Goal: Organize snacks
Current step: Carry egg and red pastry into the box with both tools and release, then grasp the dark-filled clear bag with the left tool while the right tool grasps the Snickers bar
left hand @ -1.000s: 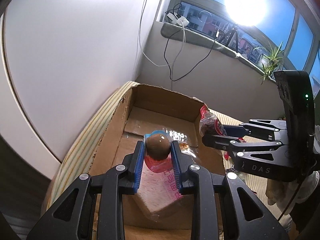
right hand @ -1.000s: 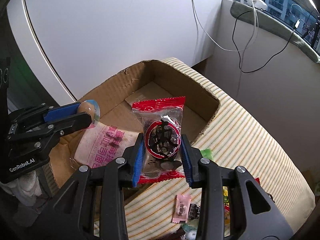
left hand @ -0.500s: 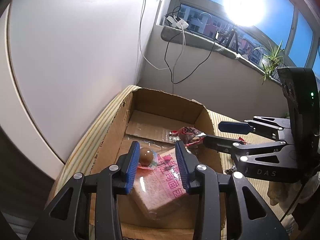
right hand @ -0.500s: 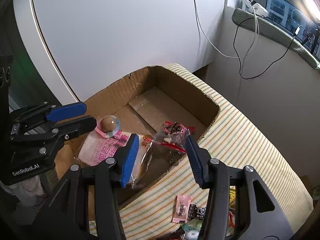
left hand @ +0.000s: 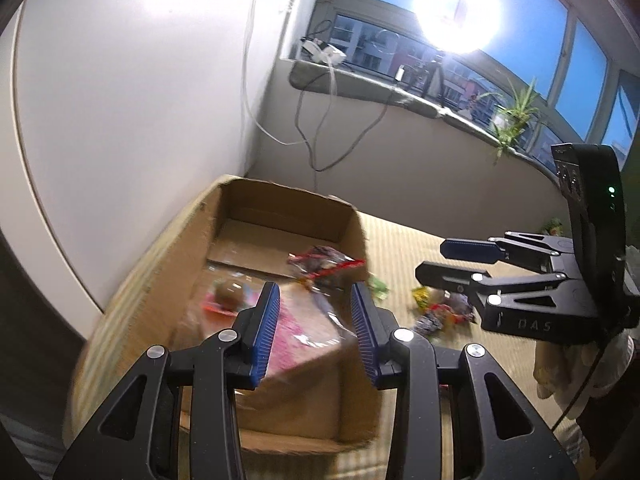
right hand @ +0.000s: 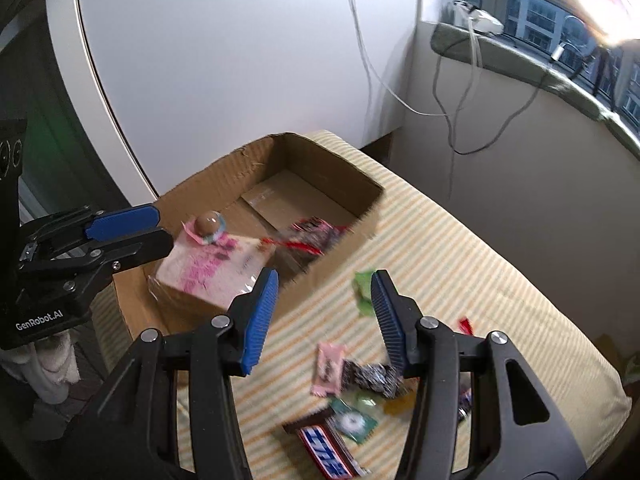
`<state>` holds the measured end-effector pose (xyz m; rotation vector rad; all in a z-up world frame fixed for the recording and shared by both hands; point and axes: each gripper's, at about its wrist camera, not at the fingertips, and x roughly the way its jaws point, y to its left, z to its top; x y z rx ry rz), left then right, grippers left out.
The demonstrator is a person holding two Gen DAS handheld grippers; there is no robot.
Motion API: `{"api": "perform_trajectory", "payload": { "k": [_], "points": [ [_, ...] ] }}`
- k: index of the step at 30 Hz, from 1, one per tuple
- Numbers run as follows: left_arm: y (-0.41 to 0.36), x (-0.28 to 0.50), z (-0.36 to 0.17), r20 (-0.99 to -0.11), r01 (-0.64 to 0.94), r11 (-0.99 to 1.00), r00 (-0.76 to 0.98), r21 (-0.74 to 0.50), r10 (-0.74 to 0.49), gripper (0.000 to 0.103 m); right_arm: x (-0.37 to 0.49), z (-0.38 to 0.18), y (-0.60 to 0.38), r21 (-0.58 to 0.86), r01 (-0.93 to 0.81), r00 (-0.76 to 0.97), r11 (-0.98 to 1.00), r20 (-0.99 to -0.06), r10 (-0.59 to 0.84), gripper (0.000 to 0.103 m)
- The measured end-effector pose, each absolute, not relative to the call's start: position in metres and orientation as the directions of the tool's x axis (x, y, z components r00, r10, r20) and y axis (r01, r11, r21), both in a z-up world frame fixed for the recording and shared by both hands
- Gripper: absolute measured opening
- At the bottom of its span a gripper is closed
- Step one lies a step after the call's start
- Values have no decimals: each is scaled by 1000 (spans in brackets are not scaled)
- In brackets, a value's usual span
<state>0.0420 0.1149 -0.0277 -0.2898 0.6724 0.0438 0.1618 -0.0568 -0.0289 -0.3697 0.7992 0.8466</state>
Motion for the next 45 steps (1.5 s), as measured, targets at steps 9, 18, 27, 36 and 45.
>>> {"api": "perform_trajectory", "payload": {
  "k": [9, 18, 27, 36, 45],
  "points": [
    [67, 39, -31, -633, -40, 963, 761, -265, -142, 45, 175, -39, -122, 1, -705, 456, 709, -765, 454, 57],
    [19, 43, -50, -667, 44, 961, 712, -273, -222, 46, 198, -64, -176, 4, -611, 481, 792, -792, 375, 65],
    [-7, 72, -64, -697, 72, 965, 678, -251, -232, 46, 214, -81, -186, 34, -595, 440, 803, -822, 361, 65],
    [-25, 110, -73, -715, 77, 967, 659, -244, -233, 46, 239, -104, -188, 148, -539, 358, 829, -851, 385, 65],
    [-38, 135, -81, -728, 97, 968, 643, -231, -238, 37, 252, -115, -179, 195, -521, 310, 831, -864, 397, 49]
  ]
}}
